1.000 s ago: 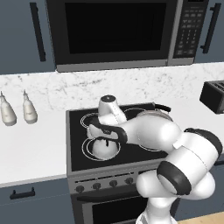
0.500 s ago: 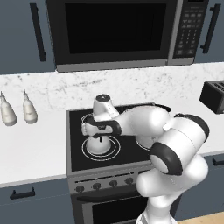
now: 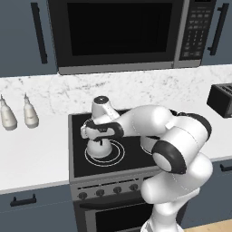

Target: Pick the kettle from the counter and place it on a stove burner. Then turn the burner on.

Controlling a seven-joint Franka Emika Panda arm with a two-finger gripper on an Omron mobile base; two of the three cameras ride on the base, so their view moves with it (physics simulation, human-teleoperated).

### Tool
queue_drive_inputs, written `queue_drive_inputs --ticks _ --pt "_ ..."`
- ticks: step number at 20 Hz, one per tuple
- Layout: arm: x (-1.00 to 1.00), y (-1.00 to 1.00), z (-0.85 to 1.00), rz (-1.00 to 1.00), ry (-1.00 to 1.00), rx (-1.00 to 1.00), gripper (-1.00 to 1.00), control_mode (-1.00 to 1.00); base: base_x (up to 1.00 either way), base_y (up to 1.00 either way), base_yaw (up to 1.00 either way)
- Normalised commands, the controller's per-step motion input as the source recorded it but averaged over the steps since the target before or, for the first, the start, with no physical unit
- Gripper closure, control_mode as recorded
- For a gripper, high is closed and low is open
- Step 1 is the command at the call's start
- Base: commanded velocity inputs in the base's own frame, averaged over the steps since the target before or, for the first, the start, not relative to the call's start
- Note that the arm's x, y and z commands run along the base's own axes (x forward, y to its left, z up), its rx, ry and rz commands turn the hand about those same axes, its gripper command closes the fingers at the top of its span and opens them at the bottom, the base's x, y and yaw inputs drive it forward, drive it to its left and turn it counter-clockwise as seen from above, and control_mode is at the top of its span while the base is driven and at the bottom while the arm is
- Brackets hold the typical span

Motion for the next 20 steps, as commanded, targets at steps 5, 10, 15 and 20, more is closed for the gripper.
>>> queue_drive_inputs --ticks 5,10,15,20 --pt "0.00 -0.11 -0.03 -0.04 0.00 0.00 1.00 -1.00 0.00 0.00 0.00" --pt "0.00 -0.15 0.00 -0.06 0.00 0.00 1.00 -1.00 0.00 0.00 0.00" --pt "0.02 -0.01 -0.29 -0.05 0.01 0.00 1.00 -1.00 0.00 0.00 0.00" --pt "0.00 0.00 -0.47 -0.01 0.03 0.00 1.00 -1.00 0.00 0.00 0.00"
